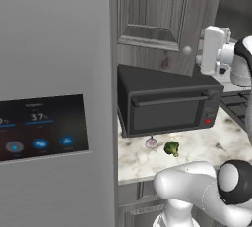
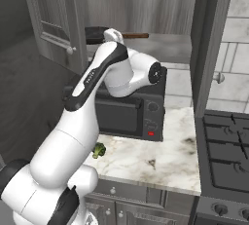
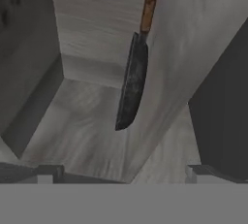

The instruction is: Pick the pan from the cabinet and place it on the stove. Then turn on the stove burner for the pan.

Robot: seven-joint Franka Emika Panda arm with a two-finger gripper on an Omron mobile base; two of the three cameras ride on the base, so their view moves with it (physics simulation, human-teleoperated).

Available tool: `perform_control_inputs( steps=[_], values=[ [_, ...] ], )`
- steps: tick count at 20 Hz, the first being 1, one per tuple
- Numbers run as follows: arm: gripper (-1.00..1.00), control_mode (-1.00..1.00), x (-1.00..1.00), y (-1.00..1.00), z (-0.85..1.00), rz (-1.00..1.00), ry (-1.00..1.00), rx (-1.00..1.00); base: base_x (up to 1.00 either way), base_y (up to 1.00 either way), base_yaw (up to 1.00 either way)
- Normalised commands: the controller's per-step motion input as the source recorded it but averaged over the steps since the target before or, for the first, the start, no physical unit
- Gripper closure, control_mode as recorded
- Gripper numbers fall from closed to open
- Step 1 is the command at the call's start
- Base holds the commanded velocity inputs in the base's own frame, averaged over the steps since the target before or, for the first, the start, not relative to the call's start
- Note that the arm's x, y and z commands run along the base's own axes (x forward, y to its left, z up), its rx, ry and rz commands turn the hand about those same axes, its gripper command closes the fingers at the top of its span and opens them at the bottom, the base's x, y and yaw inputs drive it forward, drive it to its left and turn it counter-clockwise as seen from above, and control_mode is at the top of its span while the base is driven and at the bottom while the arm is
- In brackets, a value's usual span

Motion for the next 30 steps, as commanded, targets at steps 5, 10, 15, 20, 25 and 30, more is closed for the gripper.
perform_control_inputs(
  steps=[5,10,15,20,25,30],
  values=[
    [-1.00,-1.00,0.06,0.50,-0.01,0.14,0.03,0.00,0.00,0.00,0.00],
    [-1.00,-1.00,-0.48,0.50,0.00,0.11,-0.01,0.00,0.00,0.00,0.00],
    [-1.00,-1.00,-0.79,0.59,0.00,0.10,-0.05,-0.01,0.00,0.00,0.00],
    [-1.00,-1.00,-0.67,0.78,0.00,0.13,-0.02,-0.04,0.00,0.00,0.00],
    [-1.00,-1.00,-0.45,0.87,0.00,0.15,0.00,-0.04,0.00,0.00,0.00],
    [-1.00,-1.00,-0.31,0.82,0.00,0.15,0.00,-0.02,0.00,0.00,0.00]
  ],
)
